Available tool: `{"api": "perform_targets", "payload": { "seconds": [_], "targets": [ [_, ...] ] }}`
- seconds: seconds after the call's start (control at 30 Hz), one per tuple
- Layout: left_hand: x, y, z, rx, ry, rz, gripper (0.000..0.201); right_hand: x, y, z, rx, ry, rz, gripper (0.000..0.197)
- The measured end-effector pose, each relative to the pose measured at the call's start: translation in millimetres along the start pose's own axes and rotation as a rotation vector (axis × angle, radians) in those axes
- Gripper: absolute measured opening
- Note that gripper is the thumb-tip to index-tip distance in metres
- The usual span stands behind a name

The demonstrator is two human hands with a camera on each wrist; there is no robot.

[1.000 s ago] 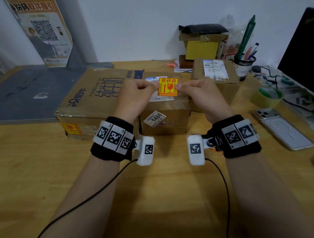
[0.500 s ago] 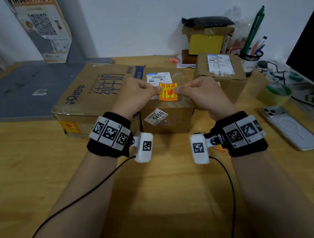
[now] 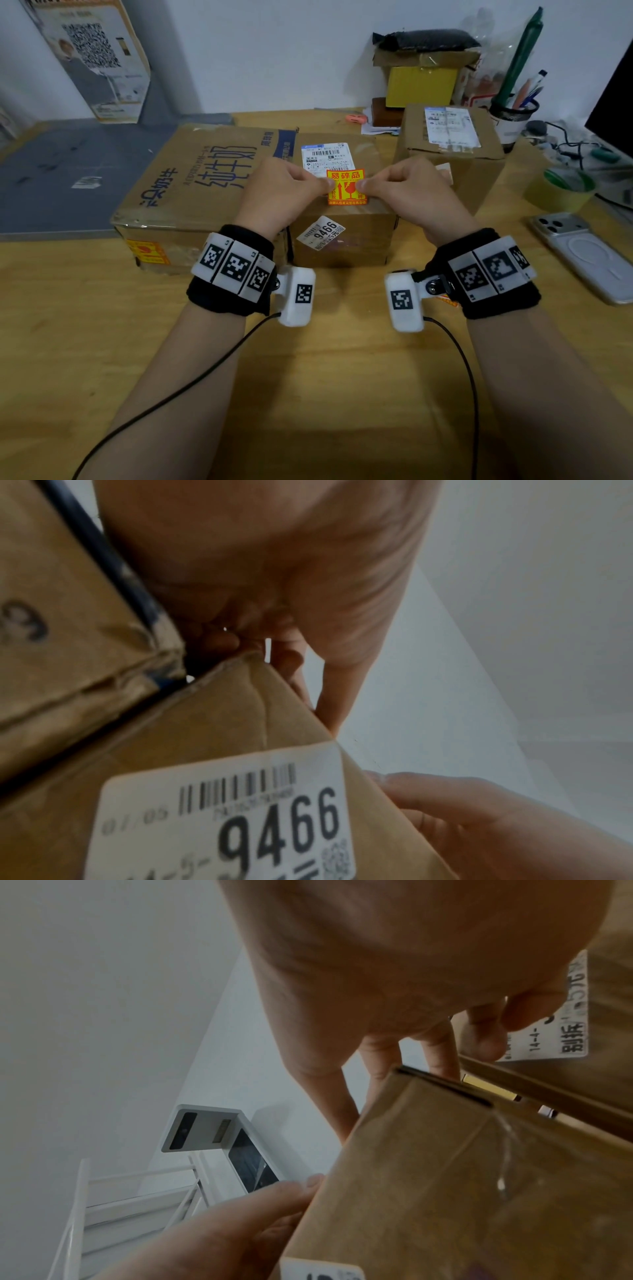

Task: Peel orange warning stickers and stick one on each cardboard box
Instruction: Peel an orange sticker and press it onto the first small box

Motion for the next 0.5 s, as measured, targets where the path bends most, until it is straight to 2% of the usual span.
{"api": "perform_targets", "payload": {
  "seconds": [0.23,0.5],
  "targets": [
    [-0.7,-1.5,0.6,-0.008,-0.012,0.042,0.017,-0.4,-1.6,-0.2,0.007,-0.002,-0.033,0.038],
    [-0.2,-2.4,-0.8,-0.009,-0.038,0.04,0.017,0.5,-3.8,-3.9,0.002,-0.02,-0.051,0.043]
  ]
}}
Point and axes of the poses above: each hand's wrist, its own z-axis towards the middle knuckle, its own y-axis out of the back of the hand, x = y × z, the point moved 5 cm from there along z, towards the middle knuckle, and after that the axes turned 2 degrees about -y, right-handed, at the moved point
